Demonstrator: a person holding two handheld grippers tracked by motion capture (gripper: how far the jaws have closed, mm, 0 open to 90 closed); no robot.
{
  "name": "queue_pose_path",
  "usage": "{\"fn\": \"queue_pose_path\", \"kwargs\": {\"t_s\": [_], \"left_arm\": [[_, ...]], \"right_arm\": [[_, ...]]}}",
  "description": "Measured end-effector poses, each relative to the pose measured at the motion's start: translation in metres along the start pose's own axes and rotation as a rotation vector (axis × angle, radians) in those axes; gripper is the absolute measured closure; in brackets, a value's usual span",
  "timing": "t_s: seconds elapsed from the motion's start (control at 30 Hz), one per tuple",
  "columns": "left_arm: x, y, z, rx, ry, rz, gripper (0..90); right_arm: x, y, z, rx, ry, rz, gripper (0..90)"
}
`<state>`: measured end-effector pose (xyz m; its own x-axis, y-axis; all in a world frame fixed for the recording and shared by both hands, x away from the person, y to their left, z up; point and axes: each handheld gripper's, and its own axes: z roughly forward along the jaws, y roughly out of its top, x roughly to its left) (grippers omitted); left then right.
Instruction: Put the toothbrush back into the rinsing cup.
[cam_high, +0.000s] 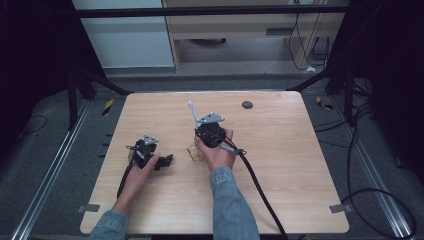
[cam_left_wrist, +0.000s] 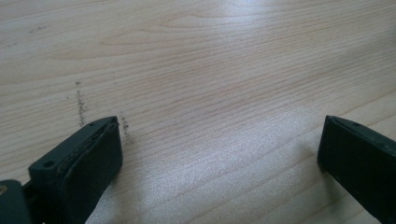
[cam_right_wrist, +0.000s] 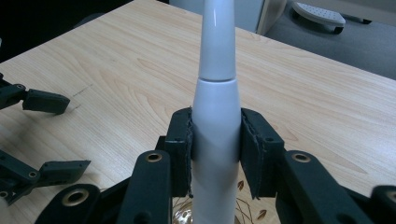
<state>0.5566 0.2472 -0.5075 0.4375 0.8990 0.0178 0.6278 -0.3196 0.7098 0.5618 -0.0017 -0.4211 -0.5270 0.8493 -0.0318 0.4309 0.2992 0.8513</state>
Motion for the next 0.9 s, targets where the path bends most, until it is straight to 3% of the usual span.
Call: {"fn": "queue_pose_path", "kwargs": {"t_s": [0.9], "left_arm": [[0.000,0.000,0.000,0.000,-0.001,0.001,0.0]], "right_arm": [[-0.001,0.000,-0.016,-0.019,-0.010,-0.012,56.3]]}}
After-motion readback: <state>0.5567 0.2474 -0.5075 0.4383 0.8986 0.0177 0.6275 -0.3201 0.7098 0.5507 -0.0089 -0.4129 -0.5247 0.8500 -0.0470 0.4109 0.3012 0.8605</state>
